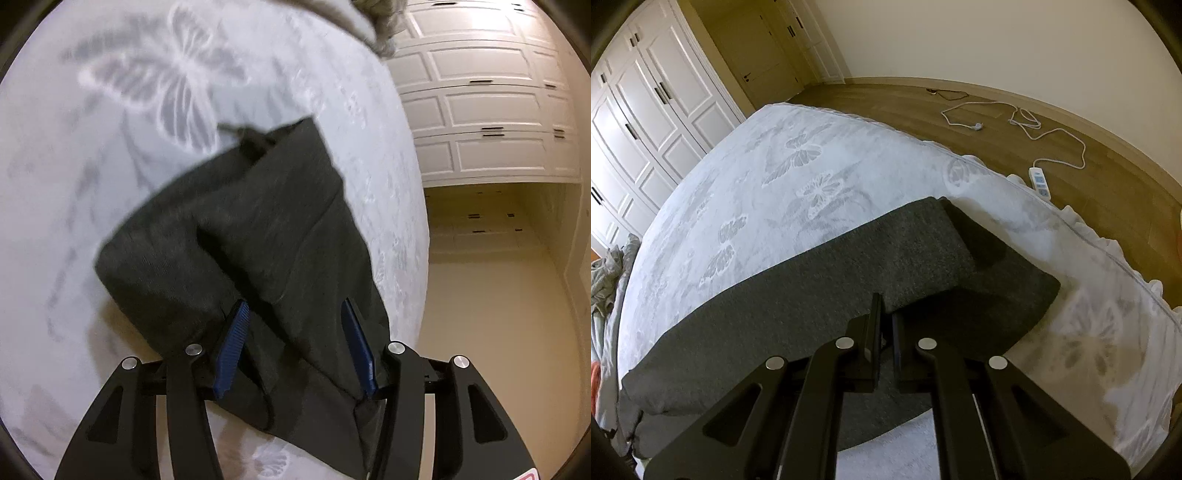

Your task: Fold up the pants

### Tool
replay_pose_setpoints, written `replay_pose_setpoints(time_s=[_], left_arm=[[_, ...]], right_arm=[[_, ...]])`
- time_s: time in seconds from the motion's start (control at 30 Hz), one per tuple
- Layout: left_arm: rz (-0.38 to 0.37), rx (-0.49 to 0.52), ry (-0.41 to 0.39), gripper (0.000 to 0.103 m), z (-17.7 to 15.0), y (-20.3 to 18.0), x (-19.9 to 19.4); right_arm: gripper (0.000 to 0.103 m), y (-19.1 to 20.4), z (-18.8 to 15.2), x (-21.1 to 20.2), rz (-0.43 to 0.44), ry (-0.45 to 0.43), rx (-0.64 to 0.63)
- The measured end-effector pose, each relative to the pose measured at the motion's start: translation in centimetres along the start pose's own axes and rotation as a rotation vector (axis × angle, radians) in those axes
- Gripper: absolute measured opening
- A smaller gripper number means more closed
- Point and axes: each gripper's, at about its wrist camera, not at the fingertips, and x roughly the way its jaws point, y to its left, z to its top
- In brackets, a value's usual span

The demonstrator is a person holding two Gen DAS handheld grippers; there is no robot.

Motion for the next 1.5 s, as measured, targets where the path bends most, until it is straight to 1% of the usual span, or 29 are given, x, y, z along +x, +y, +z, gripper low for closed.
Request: replay_pose_setpoints(time_s=[0.07, 0.13, 0.23, 0.3, 0.33, 0.43, 0.47, 0.5, 0.53, 0.57, 0.63, 0.67, 0.7, 0.73, 0.8, 0.87, 0.93, 0.97, 1.03, 1.07, 1.1, 1.13, 1.17, 1.2, 1.23, 1.3, 1.37, 1.43, 1.5], left_arm=[[0.001, -0.015, 0.006, 0.049, -0.1, 0.2, 0.5], [-0.050, 0.001, -0.010, 0.047, 0.2, -0.1, 0.8], [-0.108, 0.069, -0.020, 0.001, 1.0, -1.4, 1.1], [-0.173, 0.072, -0.044, 0.001, 1.2, -1.8, 0.0], [-0.230, 0.085, -0.059, 0.001, 1.1, -2.2, -1.3], [-0.367, 0.128, -0.096, 0.001, 0.9, -4.1, -5.7], [-0.394, 0.131, -0.095, 0.001, 0.8, -4.2, -6.8], [-0.394, 0.138, -0.097, 0.001, 1.0, -4.1, -7.6], [-0.358, 0.146, -0.101, 0.001, 1.1, -3.8, -7.7], [-0.296, 0.138, -0.109, 0.001, 1.3, -3.2, -7.3], [-0.136, 0.069, -0.111, 0.001, 2.0, -0.1, -5.8], [-0.086, 0.026, -0.091, 0.001, 2.0, 1.4, -4.9], [-0.064, -0.010, -0.061, 0.001, 2.0, 2.4, -4.1], [-0.048, -0.022, -0.034, 0.001, 1.7, 3.0, -3.5], [0.001, 0.049, -0.052, 0.001, 1.4, 1.9, -3.8], [0.019, 0.144, -0.083, 0.001, 1.0, -0.1, -4.6], [0.030, 0.185, -0.085, 0.001, 0.6, -0.8, -5.0], [0.060, 0.196, -0.085, 0.001, 0.5, -0.8, -4.8], [0.149, 0.208, -0.076, 0.002, 0.7, -0.6, -3.8], [0.177, 0.198, -0.068, 0.008, 0.4, -0.3, -3.3], [0.190, 0.174, -0.061, 0.016, 0.4, 0.1, -3.1], [0.173, 0.130, -0.058, 0.037, 0.1, 0.8, -3.5], [0.141, 0.091, -0.066, 0.056, 0.0, 1.4, -4.0], [0.106, 0.052, -0.079, 0.064, -0.3, 1.7, -4.5], [0.099, 0.013, -0.099, 0.076, -1.1, 2.4, -5.7], [0.111, -0.004, -0.122, 0.076, -1.3, 2.8, -6.4], [0.125, -0.021, -0.132, 0.076, -1.5, 3.4, -6.7], [0.102, -0.054, -0.126, 0.076, -1.9, 4.7, -7.6], [0.095, -0.085, -0.090, 0.076, -2.7, 4.9, -6.6]], right_arm=[[0.005, 0.2, 0.0, -0.1, -0.008, -0.002, -0.013], [0.005, 0.3, 0.0, 0.0, -0.014, -0.002, -0.024], [0.005, 0.2, 0.0, 0.4, -0.019, 0.009, -0.025], [0.005, 0.2, 0.2, 0.6, -0.013, 0.015, -0.022], [0.005, 0.2, 0.4, 0.4, -0.001, 0.013, -0.018], [0.003, 0.3, 2.2, -2.9, 0.103, -0.075, 0.008], [0.003, 0.2, 2.5, -3.7, 0.125, -0.095, 0.014], [0.003, 0.1, 3.1, -4.8, 0.154, -0.126, 0.021], [0.003, -0.1, 3.4, -5.1, 0.154, -0.136, 0.020], [0.003, -0.4, 3.5, -5.0, 0.129, -0.130, 0.018], [0.003, -2.2, 2.7, -2.9, 0.071, -0.061, 0.051], [0.003, -2.7, 2.3, -2.3, 0.060, -0.038, 0.061], [0.003, -3.6, 1.6, -1.2, 0.028, 0.000, 0.067], [0.003, -4.0, 1.4, -0.9, 0.020, 0.012, 0.067], [0.003, -4.7, 1.2, -0.9, 0.040, 0.021, 0.084], [0.003, -4.6, 1.9, -2.6, 0.076, -0.023, 0.082], [0.003, -4.5, 2.5, -4.4, 0.098, -0.075, 0.063], [0.003, -4.6, 2.3, -4.4, 0.086, -0.073, 0.054], [0.006, -5.2, 1.3, -2.1, 0.013, 0.012, 0.035], [0.006, -5.8, 0.7, -1.1, -0.017, 0.053, 0.028], [0.006, -6.1, 0.3, -0.8, -0.013, 0.061, 0.014], [0.011, -6.0, 0.3, -1.4, -0.020, 0.040, 0.003], [0.015, -5.9, 0.5, -2.1, -0.052, 0.026, 0.000], [0.023, -5.8, 0.7, -3.1, -0.086, 0.002, 0.002], [0.035, -5.8, 0.8, -3.8, -0.092, -0.010, 0.006], [0.052, -5.7, 0.7, -4.5, -0.107, -0.010, 0.008], [0.054, -5.4, 0.5, -4.3, -0.129, 0.010, -0.007], [0.057, -5.2, 0.3, -3.7, -0.121, 0.011, -0.017], [0.057, -4.6, 0.5, -3.5, -0.162, -0.039, -0.062]])
